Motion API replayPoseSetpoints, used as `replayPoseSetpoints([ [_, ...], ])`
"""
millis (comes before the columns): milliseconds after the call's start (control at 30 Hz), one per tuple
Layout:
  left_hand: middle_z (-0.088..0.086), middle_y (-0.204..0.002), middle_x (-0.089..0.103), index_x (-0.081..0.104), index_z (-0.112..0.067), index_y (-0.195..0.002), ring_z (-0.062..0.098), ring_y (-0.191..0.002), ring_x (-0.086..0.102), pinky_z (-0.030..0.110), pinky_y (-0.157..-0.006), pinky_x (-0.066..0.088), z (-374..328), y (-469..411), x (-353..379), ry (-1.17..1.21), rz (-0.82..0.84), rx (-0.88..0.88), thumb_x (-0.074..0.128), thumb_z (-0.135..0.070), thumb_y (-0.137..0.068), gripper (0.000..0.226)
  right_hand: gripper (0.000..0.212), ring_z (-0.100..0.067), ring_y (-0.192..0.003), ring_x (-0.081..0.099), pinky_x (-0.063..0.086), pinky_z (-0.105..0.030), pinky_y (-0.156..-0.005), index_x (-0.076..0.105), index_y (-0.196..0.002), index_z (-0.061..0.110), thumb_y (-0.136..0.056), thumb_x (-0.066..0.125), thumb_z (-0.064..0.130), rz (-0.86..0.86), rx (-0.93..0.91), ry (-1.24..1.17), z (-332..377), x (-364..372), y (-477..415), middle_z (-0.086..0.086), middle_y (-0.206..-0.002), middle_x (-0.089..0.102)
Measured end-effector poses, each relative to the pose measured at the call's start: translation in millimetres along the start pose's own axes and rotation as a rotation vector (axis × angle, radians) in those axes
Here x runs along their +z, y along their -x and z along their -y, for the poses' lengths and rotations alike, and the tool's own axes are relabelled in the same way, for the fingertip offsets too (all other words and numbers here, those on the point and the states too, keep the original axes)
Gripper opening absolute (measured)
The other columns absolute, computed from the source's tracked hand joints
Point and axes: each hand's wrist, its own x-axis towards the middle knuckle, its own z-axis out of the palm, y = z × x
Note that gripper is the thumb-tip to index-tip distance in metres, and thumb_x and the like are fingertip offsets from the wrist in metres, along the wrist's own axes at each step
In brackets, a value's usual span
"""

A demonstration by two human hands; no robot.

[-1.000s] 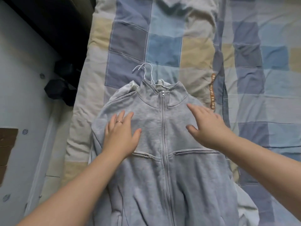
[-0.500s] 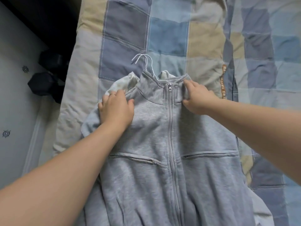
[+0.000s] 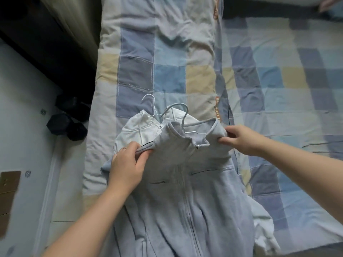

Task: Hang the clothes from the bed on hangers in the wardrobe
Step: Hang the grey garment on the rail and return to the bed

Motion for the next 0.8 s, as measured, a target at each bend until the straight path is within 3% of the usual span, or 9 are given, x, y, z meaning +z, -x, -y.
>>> replayPoseSetpoints([
  [233,-0.002,-0.059,0.05,0.052,-0.015,-0.071,0.018,-0.063,0.048,0.041,-0.063,0.04,-103.2,55.9,-68.7,0.083,0.088,-0.045,0.062,-0.038,-0.085,0.029,0.017,-0.015,-0.08,0.058,0.044,-0.031,-0.07,0.058,-0.085,0.025,-0.099,0.052,0.032,-0.065,-0.031,-0.091,2.9,-29.4,179.5,0.004,-0.083,0.065],
  [400,-0.001,-0.061,0.052,0.064,-0.017,-0.071,0.007,-0.06,0.043,0.033,-0.06,0.036,-205.8,91.8,-93.8,0.228,0.183,0.037,0.072,-0.021,-0.089,0.02,0.019,-0.015,-0.081,0.058,0.044,-0.031,-0.071,0.06,-0.091,0.021,-0.102,0.046,0.025,-0.259,-0.023,-0.147,-13.6,-62.9,300.4,0.009,-0.085,0.065],
  [467,0.004,-0.067,0.06,0.07,-0.015,-0.076,0.003,-0.063,0.046,0.028,-0.061,0.038,-250.0,104.7,-95.9,0.288,0.22,0.106,0.072,-0.013,-0.089,0.014,0.022,-0.021,-0.085,0.06,0.045,-0.039,-0.077,0.063,-0.097,0.013,-0.102,0.046,0.025,-0.359,-0.006,-0.165,-29.2,-71.4,348.6,-0.002,-0.089,0.067],
  [533,-0.001,-0.071,0.066,0.074,-0.018,-0.081,0.0,-0.066,0.051,0.025,-0.063,0.041,-291.6,120.1,-92.3,0.323,0.259,0.188,0.072,-0.01,-0.089,0.012,0.025,-0.02,-0.082,0.06,0.043,-0.037,-0.075,0.062,-0.094,0.011,-0.102,0.045,0.027,-0.468,-0.001,-0.218,-44.7,-75.5,399.0,-0.004,-0.086,0.067],
  [633,-0.006,-0.072,0.069,0.075,-0.022,-0.083,0.007,-0.069,0.057,0.03,-0.067,0.044,-347.7,147.4,-75.6,0.32,0.347,0.307,0.072,-0.01,-0.09,0.014,0.033,-0.023,-0.074,0.058,0.043,-0.04,-0.071,0.057,-0.084,0.007,-0.1,0.044,0.033,-0.632,0.023,-0.295,-68.1,-71.4,472.3,-0.007,-0.077,0.063],
  [733,-0.007,-0.06,0.054,0.067,-0.017,-0.072,0.008,-0.06,0.046,0.027,-0.059,0.037,-409.8,180.7,-48.2,0.23,0.411,0.516,0.074,-0.022,-0.089,0.019,0.038,-0.016,-0.077,0.062,0.047,-0.035,-0.072,0.062,-0.09,0.012,-0.096,0.041,0.042,-0.734,0.038,-0.352,-96.9,-61.4,544.7,-0.001,-0.081,0.066],
  [800,-0.004,-0.059,0.052,0.065,-0.017,-0.072,0.009,-0.061,0.046,0.026,-0.059,0.037,-456.5,209.2,-27.3,0.164,0.455,0.65,0.071,-0.034,-0.085,0.023,0.03,-0.005,-0.077,0.062,0.048,-0.027,-0.071,0.064,-0.09,0.025,-0.096,0.041,0.043,-0.783,0.049,-0.386,-116.3,-52.4,591.9,0.008,-0.082,0.067],
])
